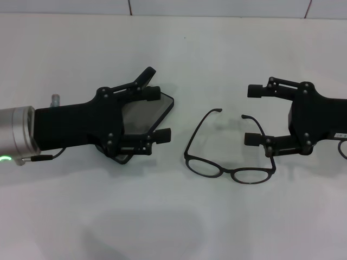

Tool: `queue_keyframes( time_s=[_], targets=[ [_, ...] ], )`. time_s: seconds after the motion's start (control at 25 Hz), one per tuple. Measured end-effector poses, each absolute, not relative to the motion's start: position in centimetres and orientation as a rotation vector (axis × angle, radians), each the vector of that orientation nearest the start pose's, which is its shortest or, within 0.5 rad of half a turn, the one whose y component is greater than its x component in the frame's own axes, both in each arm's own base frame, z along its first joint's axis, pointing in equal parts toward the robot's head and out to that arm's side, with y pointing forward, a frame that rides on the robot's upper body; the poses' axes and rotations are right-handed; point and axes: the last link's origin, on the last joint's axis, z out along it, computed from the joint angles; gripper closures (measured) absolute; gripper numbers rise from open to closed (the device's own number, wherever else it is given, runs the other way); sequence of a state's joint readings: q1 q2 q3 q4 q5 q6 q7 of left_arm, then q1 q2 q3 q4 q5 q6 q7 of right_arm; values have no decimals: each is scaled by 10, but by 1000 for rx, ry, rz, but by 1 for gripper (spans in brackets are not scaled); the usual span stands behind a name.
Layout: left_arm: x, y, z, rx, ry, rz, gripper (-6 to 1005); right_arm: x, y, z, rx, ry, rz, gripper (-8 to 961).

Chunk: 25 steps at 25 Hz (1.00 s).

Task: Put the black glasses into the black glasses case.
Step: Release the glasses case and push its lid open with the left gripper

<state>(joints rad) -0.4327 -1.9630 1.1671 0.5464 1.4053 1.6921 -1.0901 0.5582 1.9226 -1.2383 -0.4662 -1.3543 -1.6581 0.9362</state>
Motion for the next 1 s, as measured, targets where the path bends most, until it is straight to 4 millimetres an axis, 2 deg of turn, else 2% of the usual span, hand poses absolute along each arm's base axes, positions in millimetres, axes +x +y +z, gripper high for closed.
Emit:
queue_keyframes(
  time_s=[0.44,0.64,0.68,0.84,1.0],
  targets=[
    [-243,298,7,-2751,-250,-1079,125,226,321,8,-2788,-64,1005,69],
    [-245,314,12,-2706,-390,-1018,125,227,320,9,-2786,-65,1003,68],
    [-245,330,19,-2686,-508,-924,125,227,320,9,-2787,-66,1003,68],
    [-241,350,29,-2671,-646,-721,126,228,319,10,-2786,-64,1001,68],
    [-237,361,32,-2649,-723,-510,128,229,319,10,-2785,-60,1000,68]
  ],
)
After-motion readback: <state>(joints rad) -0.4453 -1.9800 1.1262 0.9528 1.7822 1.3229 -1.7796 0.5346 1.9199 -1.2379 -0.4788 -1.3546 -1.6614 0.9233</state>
